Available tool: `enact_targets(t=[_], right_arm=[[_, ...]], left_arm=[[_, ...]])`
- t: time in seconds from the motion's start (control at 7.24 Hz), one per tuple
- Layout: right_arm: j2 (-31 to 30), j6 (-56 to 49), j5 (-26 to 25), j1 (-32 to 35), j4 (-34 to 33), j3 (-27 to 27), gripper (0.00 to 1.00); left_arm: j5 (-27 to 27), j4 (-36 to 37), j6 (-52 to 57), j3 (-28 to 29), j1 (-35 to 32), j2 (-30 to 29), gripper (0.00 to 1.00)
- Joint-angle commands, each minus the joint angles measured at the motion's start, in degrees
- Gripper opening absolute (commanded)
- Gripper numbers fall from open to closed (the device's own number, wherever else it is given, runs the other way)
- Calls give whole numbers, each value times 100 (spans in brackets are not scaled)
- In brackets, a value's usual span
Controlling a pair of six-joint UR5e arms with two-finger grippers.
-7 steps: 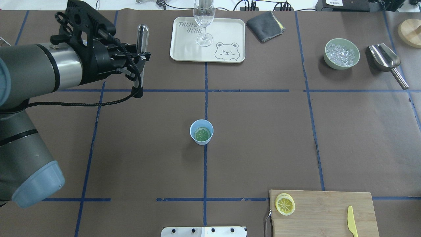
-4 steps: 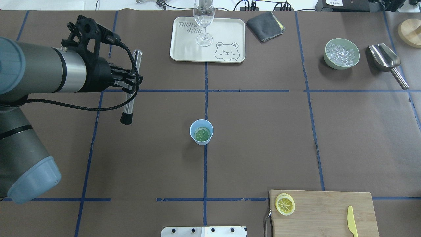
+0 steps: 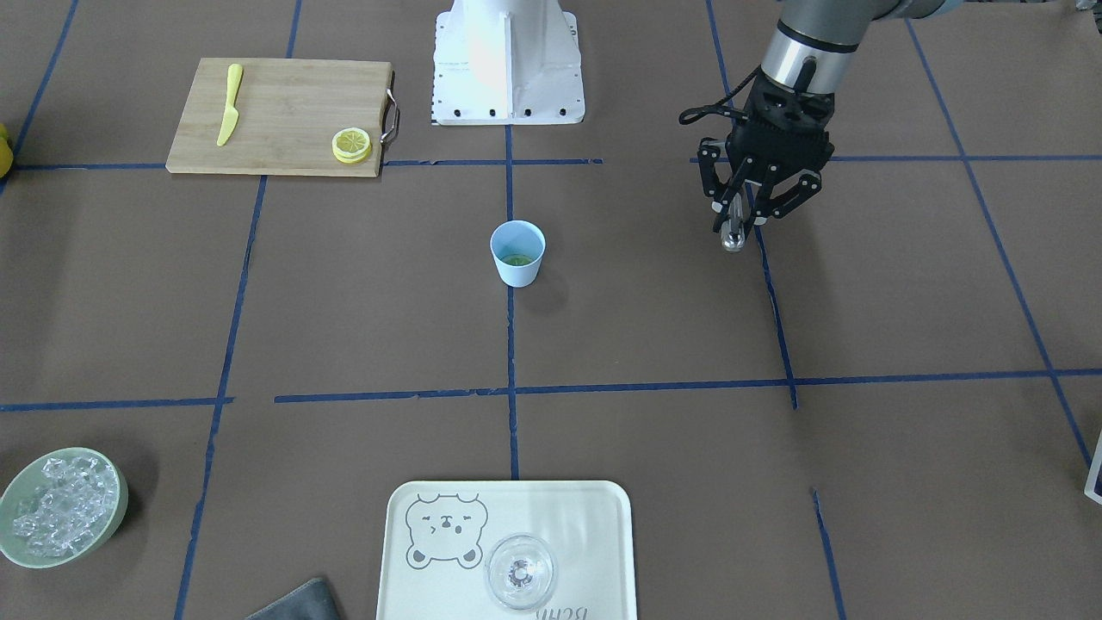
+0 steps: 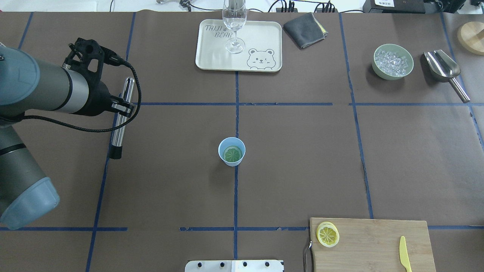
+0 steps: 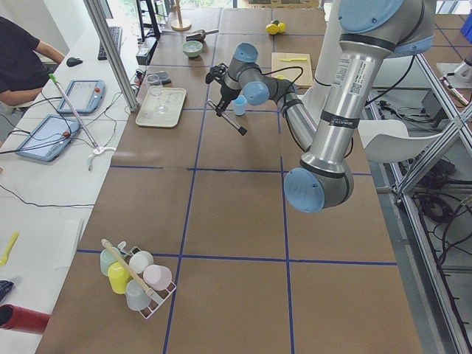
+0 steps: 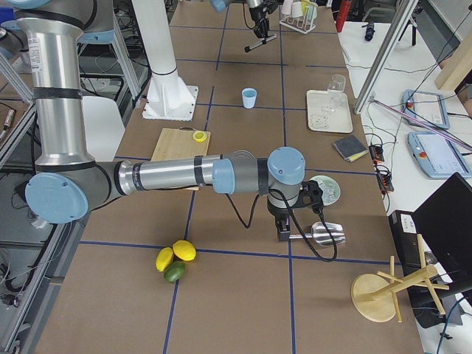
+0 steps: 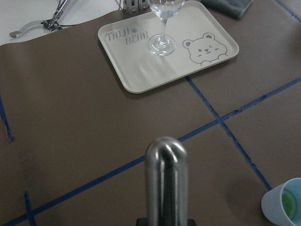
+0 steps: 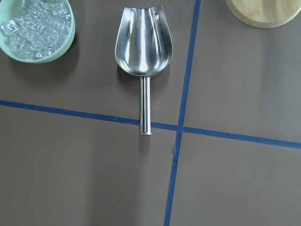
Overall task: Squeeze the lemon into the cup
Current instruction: 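Lower the metal rod upright toward the table with the left gripper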
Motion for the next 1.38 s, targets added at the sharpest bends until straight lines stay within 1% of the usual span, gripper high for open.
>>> enact_targets(t=[0.0, 0.14, 0.28, 0.41, 0.55, 0.69, 0.83, 0.97, 1.11, 1.24], right_arm=[[9, 1, -3, 0, 3, 41, 100], [9, -7, -3, 0, 3, 76, 100], [9, -7, -3, 0, 3, 76, 100], [9, -7, -3, 0, 3, 76, 100], [27, -25, -3, 0, 3, 76, 100], [88, -16, -3, 0, 3, 76, 100], [97, -33, -12, 0, 3, 76, 100], [123, -34, -12, 0, 3, 67, 100], [123, -34, -21, 0, 3, 76, 100], [132, -34, -21, 0, 3, 76, 100]], left_arm=[[-466, 650, 21, 576, -301, 22, 0], [-545, 931, 65, 831, -336, 13, 0], [-650, 1413, 448, 1147, -519, -108, 0], [-912, 1583, 748, 1350, -782, -136, 0], [-1106, 1680, 1046, 1613, -959, -127, 0], [-1117, 1873, 1284, 1816, -952, -145, 0], [-1230, 2075, 1287, 2114, -961, -249, 0], [-1527, 2155, 1278, 2387, -961, -311, 0], [-1808, 2147, 1226, 2485, -1056, -303, 0], [-1820, 2130, 1234, 2599, -1170, -277, 0]])
